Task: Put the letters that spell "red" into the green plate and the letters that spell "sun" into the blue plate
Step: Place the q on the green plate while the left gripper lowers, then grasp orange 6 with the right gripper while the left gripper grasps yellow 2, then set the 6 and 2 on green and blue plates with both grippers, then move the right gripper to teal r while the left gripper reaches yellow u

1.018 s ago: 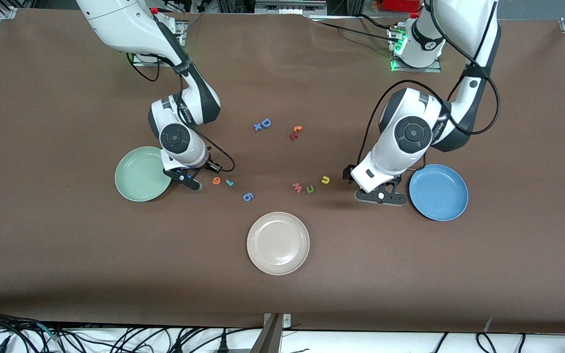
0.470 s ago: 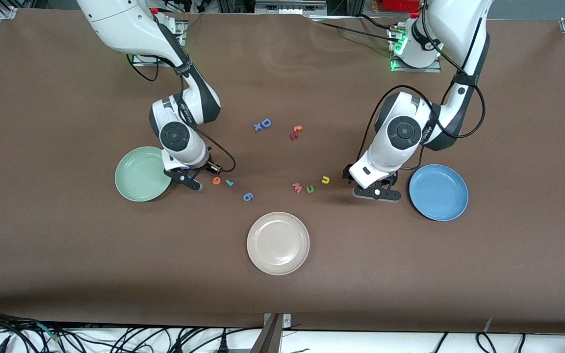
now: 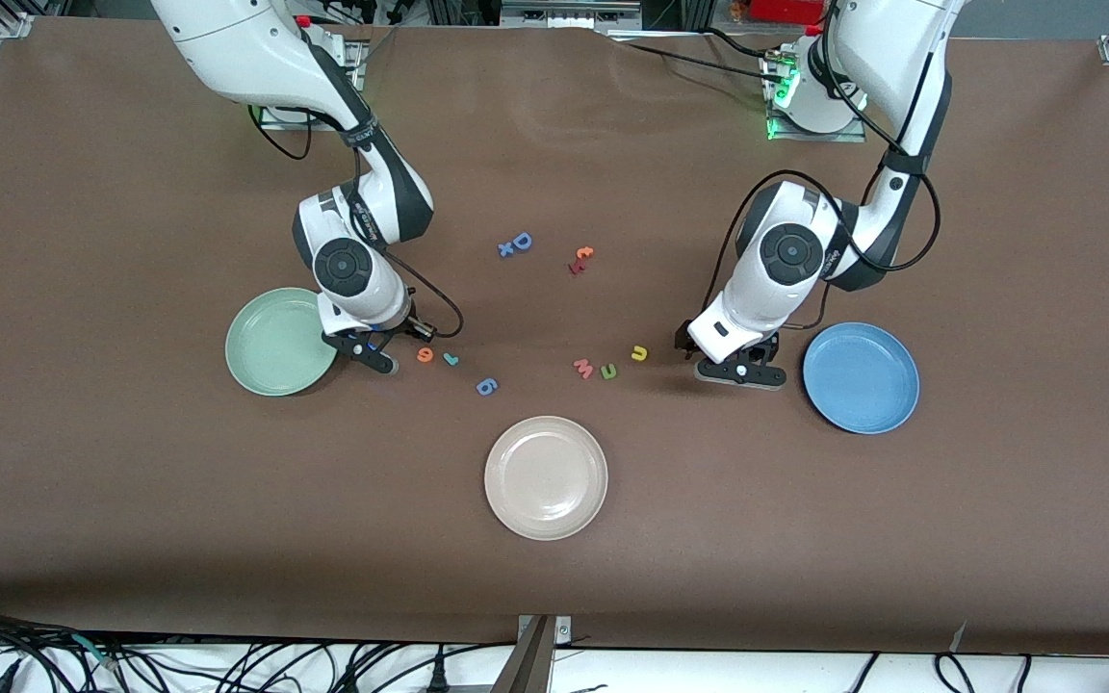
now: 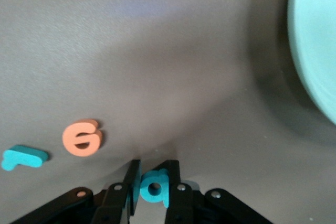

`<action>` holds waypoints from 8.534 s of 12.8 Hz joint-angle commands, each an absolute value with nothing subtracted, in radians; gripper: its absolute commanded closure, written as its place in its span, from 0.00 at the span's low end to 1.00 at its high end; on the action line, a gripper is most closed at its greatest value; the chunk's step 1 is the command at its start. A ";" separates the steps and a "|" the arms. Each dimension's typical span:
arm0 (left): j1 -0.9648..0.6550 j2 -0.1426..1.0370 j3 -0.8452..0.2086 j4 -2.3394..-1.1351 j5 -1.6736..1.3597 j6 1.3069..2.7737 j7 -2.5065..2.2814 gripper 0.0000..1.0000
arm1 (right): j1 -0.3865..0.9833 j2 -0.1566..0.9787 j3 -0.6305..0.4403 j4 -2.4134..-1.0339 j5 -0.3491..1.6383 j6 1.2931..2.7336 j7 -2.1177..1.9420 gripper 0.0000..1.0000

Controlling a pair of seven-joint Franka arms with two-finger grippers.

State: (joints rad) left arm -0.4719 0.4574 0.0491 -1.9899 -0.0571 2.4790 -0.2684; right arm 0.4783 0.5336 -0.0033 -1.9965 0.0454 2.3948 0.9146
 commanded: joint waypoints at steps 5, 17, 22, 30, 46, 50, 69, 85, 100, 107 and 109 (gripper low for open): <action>-0.482 0.502 0.057 -1.999 -0.031 2.493 -0.264 0.00 | 0.339 0.414 -0.017 -1.839 0.061 1.933 0.711 1.00; -0.520 0.569 0.057 -1.997 -0.031 2.568 -0.275 0.00 | 0.132 0.545 -0.023 -1.862 0.097 1.994 0.383 0.96; -0.509 0.566 0.057 -1.999 -0.031 2.568 -0.273 0.00 | 0.144 0.482 0.007 -1.838 0.104 1.945 0.426 0.00; -0.488 0.566 0.057 -1.996 -0.031 2.566 -0.262 0.21 | 0.228 0.566 0.118 -1.736 0.106 2.135 0.811 0.01; -0.477 0.580 0.057 -1.980 -0.031 2.568 -0.262 0.52 | 0.324 0.683 0.120 -1.752 0.106 2.338 0.962 0.34; -0.477 0.580 0.057 -1.980 -0.031 2.568 -0.262 0.61 | 0.324 0.684 0.120 -1.756 0.107 2.338 0.962 0.42; -0.370 0.520 0.057 -1.938 -0.031 2.495 -0.192 0.77 | 0.327 0.625 0.112 -1.729 0.103 2.213 0.953 0.89; -0.025 0.489 0.058 -1.914 -0.044 2.224 0.209 0.70 | 0.146 0.655 -0.100 -1.718 0.143 1.930 0.400 0.14; -0.032 0.454 -0.132 -1.841 -0.117 2.149 -0.029 0.00 | 0.328 0.669 0.152 -1.686 0.146 2.268 1.046 0.01; -0.227 0.471 -0.270 -1.763 0.021 2.151 -0.565 0.00 | 0.350 0.701 0.150 -1.713 0.144 2.306 1.081 0.32; -0.300 0.495 -0.268 -1.723 0.060 2.151 -0.664 0.00 | 0.351 0.704 0.150 -1.724 0.143 2.335 1.078 0.40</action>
